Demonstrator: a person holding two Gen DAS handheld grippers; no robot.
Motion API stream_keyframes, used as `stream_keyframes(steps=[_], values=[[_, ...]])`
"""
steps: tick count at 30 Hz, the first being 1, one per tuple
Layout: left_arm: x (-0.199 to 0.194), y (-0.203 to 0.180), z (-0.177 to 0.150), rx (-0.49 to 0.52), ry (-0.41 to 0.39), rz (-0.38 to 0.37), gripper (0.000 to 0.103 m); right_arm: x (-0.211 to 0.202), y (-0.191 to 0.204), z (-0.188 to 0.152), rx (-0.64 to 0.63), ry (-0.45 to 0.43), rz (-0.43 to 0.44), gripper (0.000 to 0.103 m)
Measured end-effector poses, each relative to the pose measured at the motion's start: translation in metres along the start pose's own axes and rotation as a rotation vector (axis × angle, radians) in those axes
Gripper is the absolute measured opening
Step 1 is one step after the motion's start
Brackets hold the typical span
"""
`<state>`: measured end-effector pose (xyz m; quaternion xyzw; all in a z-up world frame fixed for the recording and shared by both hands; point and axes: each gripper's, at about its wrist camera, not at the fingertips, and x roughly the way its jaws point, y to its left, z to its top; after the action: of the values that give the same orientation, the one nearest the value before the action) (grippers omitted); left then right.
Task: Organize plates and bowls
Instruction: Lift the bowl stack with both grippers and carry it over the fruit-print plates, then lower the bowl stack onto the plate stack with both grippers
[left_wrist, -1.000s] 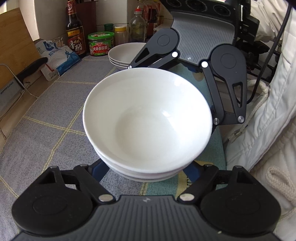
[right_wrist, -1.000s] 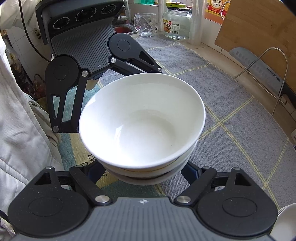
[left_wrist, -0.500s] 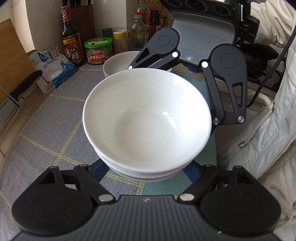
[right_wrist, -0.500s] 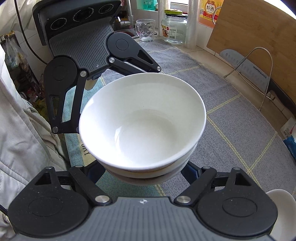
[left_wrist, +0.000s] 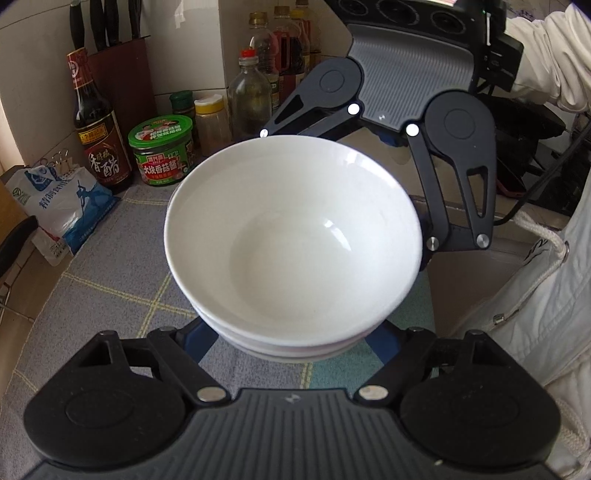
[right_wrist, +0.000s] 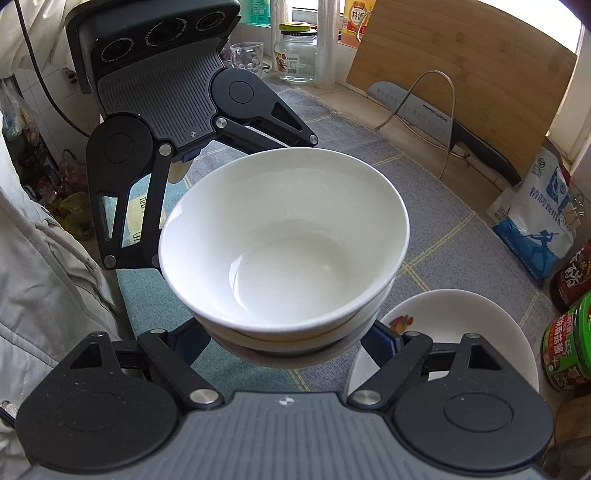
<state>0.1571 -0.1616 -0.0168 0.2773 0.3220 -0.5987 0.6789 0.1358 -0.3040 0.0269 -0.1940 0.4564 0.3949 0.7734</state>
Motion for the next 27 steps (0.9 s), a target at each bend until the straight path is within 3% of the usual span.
stream_keyframes(steps=[13, 27], values=[[0.062, 0.021, 0.059, 0.075, -0.022, -0.009, 0.085, -0.022, -0.06, -0.042, 0.075, 0.006, -0.102, 0.09], [0.101, 0.035, 0.074, 0.059, 0.023, -0.005, 0.085, -0.008, -0.086, -0.061, 0.108, 0.021, -0.105, 0.09]])
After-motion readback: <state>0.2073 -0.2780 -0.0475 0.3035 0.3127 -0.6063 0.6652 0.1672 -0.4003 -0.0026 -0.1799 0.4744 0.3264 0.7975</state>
